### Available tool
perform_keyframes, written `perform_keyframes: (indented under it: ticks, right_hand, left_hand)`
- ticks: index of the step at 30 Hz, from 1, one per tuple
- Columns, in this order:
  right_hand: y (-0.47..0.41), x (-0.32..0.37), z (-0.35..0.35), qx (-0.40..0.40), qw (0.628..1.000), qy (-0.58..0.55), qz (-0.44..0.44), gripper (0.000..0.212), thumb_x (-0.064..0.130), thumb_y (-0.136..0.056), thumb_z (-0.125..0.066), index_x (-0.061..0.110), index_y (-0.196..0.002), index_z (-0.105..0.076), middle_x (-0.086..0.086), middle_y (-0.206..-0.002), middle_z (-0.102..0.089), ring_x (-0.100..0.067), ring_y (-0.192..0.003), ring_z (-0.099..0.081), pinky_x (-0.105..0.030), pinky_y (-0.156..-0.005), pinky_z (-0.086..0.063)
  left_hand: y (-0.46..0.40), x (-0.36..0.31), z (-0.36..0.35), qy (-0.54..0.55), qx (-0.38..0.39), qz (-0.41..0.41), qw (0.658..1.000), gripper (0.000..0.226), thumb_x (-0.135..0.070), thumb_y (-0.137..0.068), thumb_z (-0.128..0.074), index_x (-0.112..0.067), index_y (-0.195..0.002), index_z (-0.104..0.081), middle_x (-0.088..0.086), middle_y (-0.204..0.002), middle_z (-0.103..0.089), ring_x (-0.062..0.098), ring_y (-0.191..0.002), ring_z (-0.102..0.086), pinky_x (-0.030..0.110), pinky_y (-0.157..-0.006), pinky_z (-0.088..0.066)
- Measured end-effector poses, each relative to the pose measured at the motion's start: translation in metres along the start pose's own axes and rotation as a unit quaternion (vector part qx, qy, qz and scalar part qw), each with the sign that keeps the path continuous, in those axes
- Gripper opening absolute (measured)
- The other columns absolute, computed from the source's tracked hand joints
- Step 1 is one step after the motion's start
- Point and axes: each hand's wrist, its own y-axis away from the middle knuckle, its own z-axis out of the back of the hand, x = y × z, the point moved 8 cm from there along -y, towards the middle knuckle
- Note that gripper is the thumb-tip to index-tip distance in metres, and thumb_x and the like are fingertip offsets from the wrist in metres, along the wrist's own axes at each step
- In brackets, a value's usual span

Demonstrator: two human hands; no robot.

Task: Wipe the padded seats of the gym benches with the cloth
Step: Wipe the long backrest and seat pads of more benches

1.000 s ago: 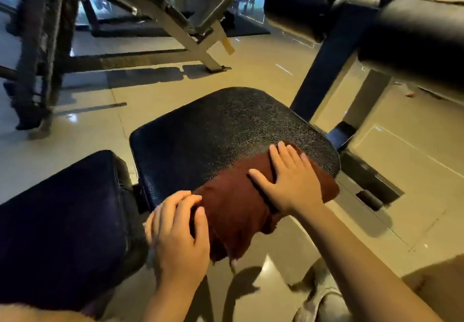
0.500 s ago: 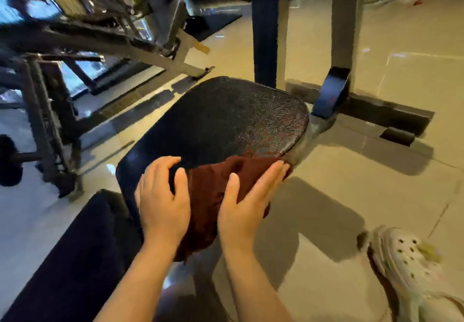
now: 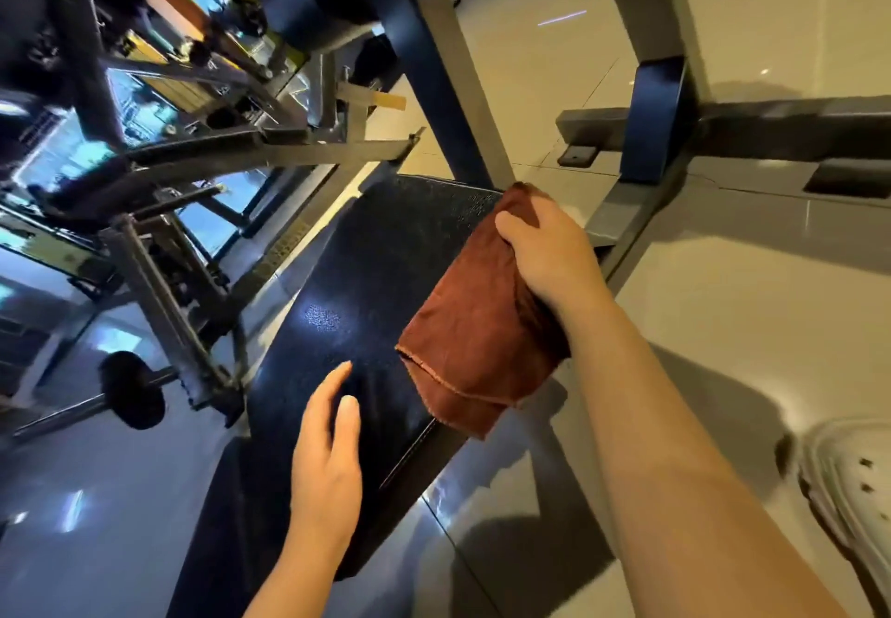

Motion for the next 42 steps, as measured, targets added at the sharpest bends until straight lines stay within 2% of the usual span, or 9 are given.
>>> perform_keyframes:
  ticks: [8,15,19,21,24,29,33,38,42]
  right_hand:
    - [0.119,-0.033,-0.045,-0.230,0.962,-0.027,0.144,0.067,0.045,-0.103,-0.032,0.011,-0.155,-0.007,-0.005,-0.163,-0.007,-0.019,-0.152,-0.005,-0.032,-0.123,-0.007]
    - [0.100,-0.022,-0.034,-0.232,0.960,0.008,0.157,0.071,0.035,-0.097,-0.043,0.001,-0.153,-0.016,-0.015,-0.161,-0.015,-0.025,-0.151,-0.009,-0.038,-0.122,-0.008]
    - [0.042,-0.005,-0.004,-0.130,0.985,0.031,0.108,0.060,0.036,-0.097,-0.044,0.009,-0.150,-0.033,-0.008,-0.152,-0.039,-0.021,-0.142,-0.030,-0.040,-0.119,-0.023]
    - [0.010,0.004,0.002,-0.050,0.994,0.068,0.062,0.041,0.034,-0.099,-0.046,0.016,-0.136,-0.050,-0.004,-0.128,-0.057,-0.025,-0.125,-0.048,-0.036,-0.103,-0.038]
    - [-0.018,0.018,0.002,0.052,0.994,0.097,0.009,0.030,0.032,-0.102,-0.040,0.012,-0.111,-0.060,-0.002,-0.094,-0.056,-0.027,-0.098,-0.053,-0.033,-0.082,-0.039]
    - [0.015,0.013,-0.006,-0.074,0.979,0.170,0.080,0.052,0.031,-0.101,-0.046,0.011,-0.148,-0.035,-0.009,-0.150,-0.041,-0.026,-0.138,-0.037,-0.039,-0.115,-0.030]
    - [0.081,-0.001,-0.025,-0.226,0.950,0.095,0.192,0.059,0.020,-0.095,-0.050,0.001,-0.149,-0.034,-0.014,-0.156,-0.031,-0.026,-0.147,-0.023,-0.044,-0.121,-0.018]
    - [0.137,-0.031,-0.074,-0.226,0.942,0.062,0.240,0.061,0.034,-0.102,-0.035,0.005,-0.152,-0.016,-0.007,-0.164,-0.002,-0.034,-0.150,-0.006,-0.049,-0.122,-0.008]
    - [0.123,-0.022,-0.062,-0.239,0.938,0.091,0.234,0.061,0.027,-0.096,-0.044,0.004,-0.149,-0.027,-0.012,-0.160,-0.015,-0.029,-0.151,-0.005,-0.050,-0.122,-0.008]
  left_hand:
    - [0.002,-0.008,-0.006,-0.093,-0.016,-0.031,0.995,0.037,-0.061,-0.083,-0.031,-0.054,-0.115,-0.049,-0.032,-0.129,-0.049,-0.021,-0.120,-0.040,0.009,-0.099,-0.028]
    - [0.004,-0.002,-0.004,-0.086,-0.044,-0.023,0.995,0.040,-0.059,-0.084,-0.031,-0.051,-0.116,-0.054,-0.028,-0.130,-0.052,-0.016,-0.123,-0.042,0.011,-0.098,-0.030]
    - [0.006,-0.004,-0.005,-0.092,-0.045,-0.017,0.995,0.039,-0.060,-0.086,-0.029,-0.052,-0.115,-0.054,-0.029,-0.131,-0.052,-0.013,-0.125,-0.043,0.011,-0.098,-0.031]
    - [0.006,-0.006,-0.004,-0.089,-0.052,-0.022,0.994,0.038,-0.059,-0.087,-0.028,-0.051,-0.113,-0.054,-0.027,-0.130,-0.054,-0.012,-0.124,-0.044,0.012,-0.100,-0.030]
    - [0.007,-0.006,-0.005,-0.088,-0.059,-0.016,0.994,0.039,-0.058,-0.088,-0.026,-0.051,-0.113,-0.054,-0.023,-0.129,-0.056,-0.008,-0.124,-0.046,0.015,-0.102,-0.031]
    - [0.007,-0.007,-0.005,-0.082,-0.060,-0.007,0.995,0.035,-0.059,-0.088,-0.025,-0.056,-0.110,-0.053,-0.034,-0.124,-0.053,-0.014,-0.121,-0.045,0.015,-0.101,-0.031]
    - [0.008,-0.001,-0.001,-0.063,-0.064,0.005,0.996,0.039,-0.060,-0.086,-0.027,-0.053,-0.114,-0.054,-0.029,-0.123,-0.057,-0.009,-0.121,-0.049,0.022,-0.103,-0.036]
    - [0.007,0.000,0.000,-0.060,-0.059,0.014,0.996,0.043,-0.058,-0.084,-0.025,-0.051,-0.116,-0.053,-0.015,-0.128,-0.060,0.005,-0.122,-0.053,0.039,-0.108,-0.040]
    - [0.007,0.001,-0.001,-0.046,-0.054,0.023,0.997,0.042,-0.056,-0.081,-0.027,-0.053,-0.115,-0.052,-0.020,-0.126,-0.059,-0.001,-0.122,-0.050,0.035,-0.109,-0.038]
